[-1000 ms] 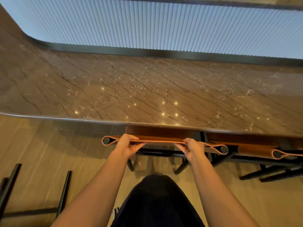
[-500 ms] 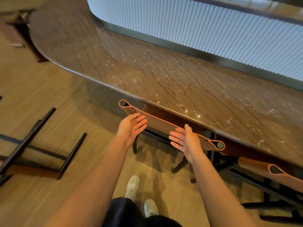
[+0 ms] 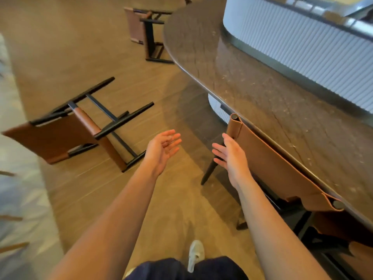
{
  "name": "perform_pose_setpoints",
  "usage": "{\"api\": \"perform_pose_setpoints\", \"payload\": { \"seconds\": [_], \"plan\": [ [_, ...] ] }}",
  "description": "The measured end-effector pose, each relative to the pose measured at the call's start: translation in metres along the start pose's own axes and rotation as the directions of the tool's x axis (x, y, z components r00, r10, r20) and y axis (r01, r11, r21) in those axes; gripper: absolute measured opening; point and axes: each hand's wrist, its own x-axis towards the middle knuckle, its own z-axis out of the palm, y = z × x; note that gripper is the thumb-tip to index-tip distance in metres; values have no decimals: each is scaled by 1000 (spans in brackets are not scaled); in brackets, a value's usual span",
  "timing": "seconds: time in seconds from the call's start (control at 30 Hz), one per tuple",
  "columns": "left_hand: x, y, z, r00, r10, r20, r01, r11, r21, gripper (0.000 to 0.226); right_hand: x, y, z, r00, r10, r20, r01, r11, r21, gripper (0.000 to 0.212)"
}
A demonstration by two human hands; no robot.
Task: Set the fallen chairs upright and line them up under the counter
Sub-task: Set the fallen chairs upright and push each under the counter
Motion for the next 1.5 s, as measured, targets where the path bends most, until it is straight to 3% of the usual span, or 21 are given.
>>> {"api": "perform_pose_setpoints", "payload": {
  "seconds": [0.4, 0.6, 0.8, 1.5],
  "plan": [
    [-86, 96, -263, 968, 109, -227, -120, 992, -37, 30, -75, 59, 265, 966, 16, 259, -13, 1000, -13, 35],
    [-113, 126, -356, 923, 167, -347, -193, 980, -43, 28, -103, 75, 356, 940, 30, 338, -10, 998, -61, 33],
    [-106, 154, -407, 887, 185, -422, -231, 971, -59, 26, -91, 75, 428, 905, 37, 425, 8, 994, -105, 31],
    [42, 307, -578, 788, 146, -598, -273, 954, -127, 32, 44, 54, 702, 847, 141, 513, -56, 983, -177, 21]
  ]
}}
